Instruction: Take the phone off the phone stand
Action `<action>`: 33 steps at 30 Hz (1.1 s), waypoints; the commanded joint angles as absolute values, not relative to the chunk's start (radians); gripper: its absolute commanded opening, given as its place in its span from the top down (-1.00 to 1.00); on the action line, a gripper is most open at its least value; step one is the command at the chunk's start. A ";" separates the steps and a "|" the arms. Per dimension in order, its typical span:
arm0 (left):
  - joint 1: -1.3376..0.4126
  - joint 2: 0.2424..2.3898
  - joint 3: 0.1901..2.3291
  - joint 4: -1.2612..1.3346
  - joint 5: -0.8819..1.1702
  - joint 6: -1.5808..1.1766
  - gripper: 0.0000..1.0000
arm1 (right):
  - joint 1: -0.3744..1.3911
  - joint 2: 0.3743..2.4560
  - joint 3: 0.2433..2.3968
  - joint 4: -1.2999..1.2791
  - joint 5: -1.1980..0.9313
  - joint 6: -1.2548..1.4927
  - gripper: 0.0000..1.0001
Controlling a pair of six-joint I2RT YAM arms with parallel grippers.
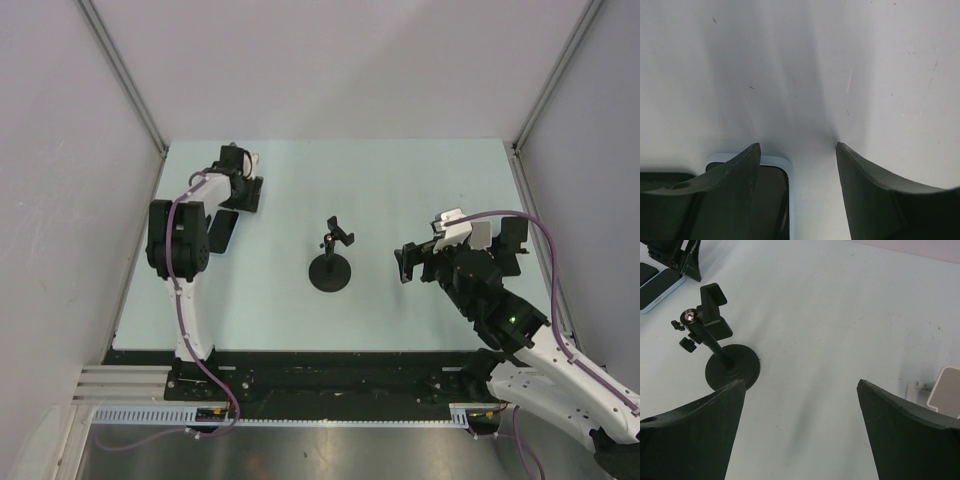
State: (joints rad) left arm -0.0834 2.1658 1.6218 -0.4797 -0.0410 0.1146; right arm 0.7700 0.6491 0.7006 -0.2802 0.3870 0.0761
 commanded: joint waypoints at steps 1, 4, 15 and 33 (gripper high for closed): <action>-0.072 2.138 1.577 -0.502 -0.106 0.207 -0.29 | 0.765 0.647 0.699 -0.261 0.376 0.064 -1.00; -0.072 2.123 1.563 -0.500 -0.136 0.221 -0.22 | 0.764 0.646 0.699 -0.262 0.374 0.066 -0.99; -0.064 2.085 1.535 -0.500 -0.195 0.249 -0.35 | 0.764 0.641 0.699 -0.261 0.360 0.067 -1.00; -0.126 1.884 1.324 -0.517 -0.314 0.146 -0.61 | 0.759 0.641 0.699 -0.253 0.356 0.066 -1.00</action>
